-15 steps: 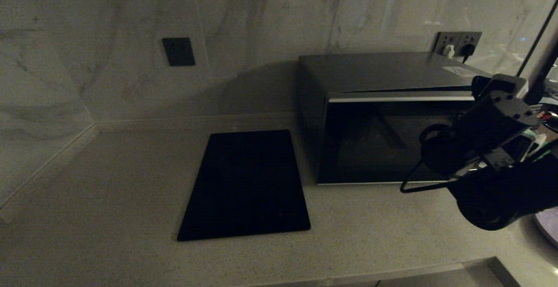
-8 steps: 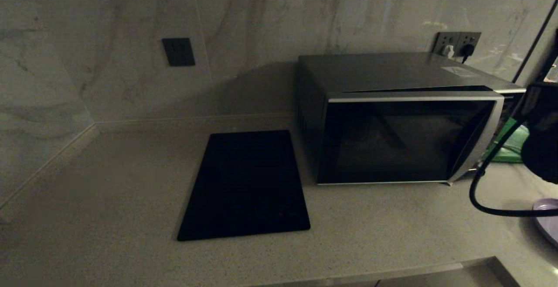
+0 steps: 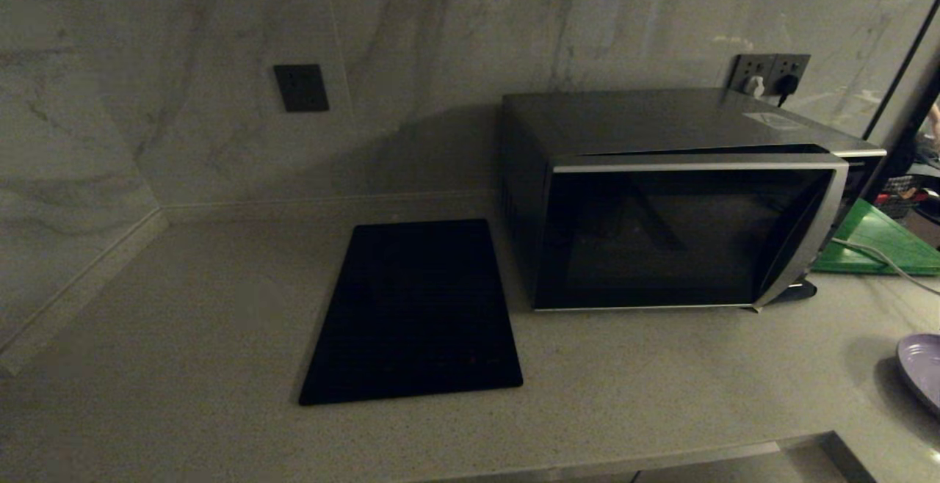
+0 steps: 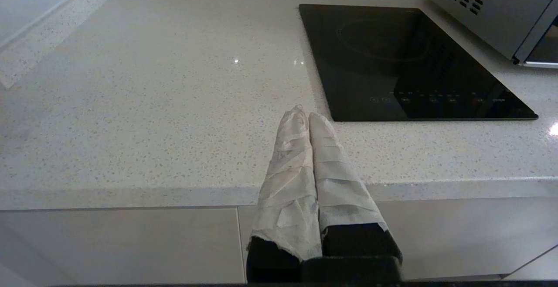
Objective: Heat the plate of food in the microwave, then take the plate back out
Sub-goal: Open the microwave oven
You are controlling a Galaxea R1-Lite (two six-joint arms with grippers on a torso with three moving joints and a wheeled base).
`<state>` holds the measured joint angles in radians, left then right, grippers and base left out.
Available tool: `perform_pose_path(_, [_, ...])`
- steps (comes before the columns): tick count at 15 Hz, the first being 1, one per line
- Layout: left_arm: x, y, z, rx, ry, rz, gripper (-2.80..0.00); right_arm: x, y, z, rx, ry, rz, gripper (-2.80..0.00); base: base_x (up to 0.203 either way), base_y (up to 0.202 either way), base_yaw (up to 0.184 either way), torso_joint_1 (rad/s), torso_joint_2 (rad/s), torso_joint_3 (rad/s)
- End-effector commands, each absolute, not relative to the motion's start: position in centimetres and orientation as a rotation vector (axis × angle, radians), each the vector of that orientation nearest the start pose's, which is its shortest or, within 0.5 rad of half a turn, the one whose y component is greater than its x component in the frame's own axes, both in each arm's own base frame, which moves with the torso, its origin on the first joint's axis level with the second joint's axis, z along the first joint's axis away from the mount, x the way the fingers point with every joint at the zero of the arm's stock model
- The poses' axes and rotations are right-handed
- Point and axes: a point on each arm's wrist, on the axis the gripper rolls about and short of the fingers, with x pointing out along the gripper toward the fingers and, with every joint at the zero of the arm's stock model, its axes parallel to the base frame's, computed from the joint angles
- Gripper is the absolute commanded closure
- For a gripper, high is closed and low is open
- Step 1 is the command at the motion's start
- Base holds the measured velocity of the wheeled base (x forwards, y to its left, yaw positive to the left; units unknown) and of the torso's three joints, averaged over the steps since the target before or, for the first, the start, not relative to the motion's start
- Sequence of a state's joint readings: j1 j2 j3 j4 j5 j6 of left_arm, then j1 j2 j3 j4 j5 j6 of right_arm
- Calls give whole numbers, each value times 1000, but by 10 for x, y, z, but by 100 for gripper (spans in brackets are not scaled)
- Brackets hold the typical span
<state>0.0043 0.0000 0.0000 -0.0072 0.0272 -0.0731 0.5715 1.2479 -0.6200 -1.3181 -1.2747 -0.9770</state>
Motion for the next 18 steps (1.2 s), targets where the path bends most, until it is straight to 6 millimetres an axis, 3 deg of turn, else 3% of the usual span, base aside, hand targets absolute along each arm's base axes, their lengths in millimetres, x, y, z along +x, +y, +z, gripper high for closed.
perform_pose_path(1, [-23,1,76,-74,-7,32,0,114,67,312,-353,-69,-682,0,0,0,0,0,0,0])
perform_pose_path(4, [-23,1,76,-74,-7,32,0,98,75,319,-333,-44,-590,0,0,0,0,0,0,0])
perform_pose_path(7, [-23,1,76,-74,-7,32,0,84,65,327,-365,-31,-562,0,0,0,0,0,0,0])
perform_pose_path(13, [-23,1,76,-74,-7,32,0,75,54,319,-421,-5,-559,0,0,0,0,0,0,0])
perform_pose_path(16, [-23,1,76,-74,-7,32,0,69,46,338,-428,101,-655,0,0,0,0,0,0,0])
perform_pose_path(18, [-23,1,76,-74,-7,32,0,56,31,352,-541,157,-664,0,0,0,0,0,0,0])
